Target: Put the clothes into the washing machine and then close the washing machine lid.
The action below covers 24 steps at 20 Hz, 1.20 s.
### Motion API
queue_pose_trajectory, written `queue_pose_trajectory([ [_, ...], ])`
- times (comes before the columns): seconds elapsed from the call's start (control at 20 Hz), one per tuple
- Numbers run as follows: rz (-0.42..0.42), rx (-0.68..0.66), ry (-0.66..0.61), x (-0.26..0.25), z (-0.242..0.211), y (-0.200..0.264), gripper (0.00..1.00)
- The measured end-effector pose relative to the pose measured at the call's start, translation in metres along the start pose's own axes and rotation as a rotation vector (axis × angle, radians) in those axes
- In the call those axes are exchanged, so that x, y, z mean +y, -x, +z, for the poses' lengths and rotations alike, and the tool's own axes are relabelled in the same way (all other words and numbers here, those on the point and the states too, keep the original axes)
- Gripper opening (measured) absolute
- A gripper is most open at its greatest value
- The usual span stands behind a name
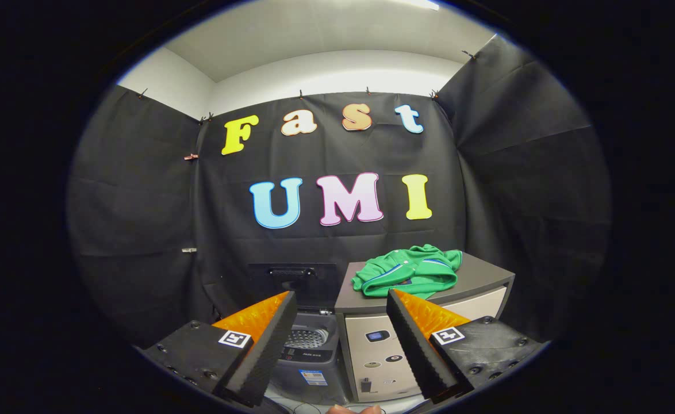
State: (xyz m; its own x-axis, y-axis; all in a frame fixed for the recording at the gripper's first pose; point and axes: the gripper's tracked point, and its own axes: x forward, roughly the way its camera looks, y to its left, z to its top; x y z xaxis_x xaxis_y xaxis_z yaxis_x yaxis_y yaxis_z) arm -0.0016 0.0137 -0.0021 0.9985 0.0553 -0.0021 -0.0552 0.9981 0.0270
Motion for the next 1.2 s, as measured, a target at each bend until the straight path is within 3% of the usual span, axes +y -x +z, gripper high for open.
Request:
queue_pose_trajectory([
  [0.45,0.004,-0.012,-0.012,-0.041,0.01,-0.023,0.98],
  [0.8,-0.002,-0.042,0.017,-0.082,0.063,-0.067,0.98],
  [1.0,-0.062,0.071,0.08,-0.124,0.078,-0.117,0.98],
  [1.2,-0.062,0.248,0.102,-0.152,0.063,-0.178,0.98],
])
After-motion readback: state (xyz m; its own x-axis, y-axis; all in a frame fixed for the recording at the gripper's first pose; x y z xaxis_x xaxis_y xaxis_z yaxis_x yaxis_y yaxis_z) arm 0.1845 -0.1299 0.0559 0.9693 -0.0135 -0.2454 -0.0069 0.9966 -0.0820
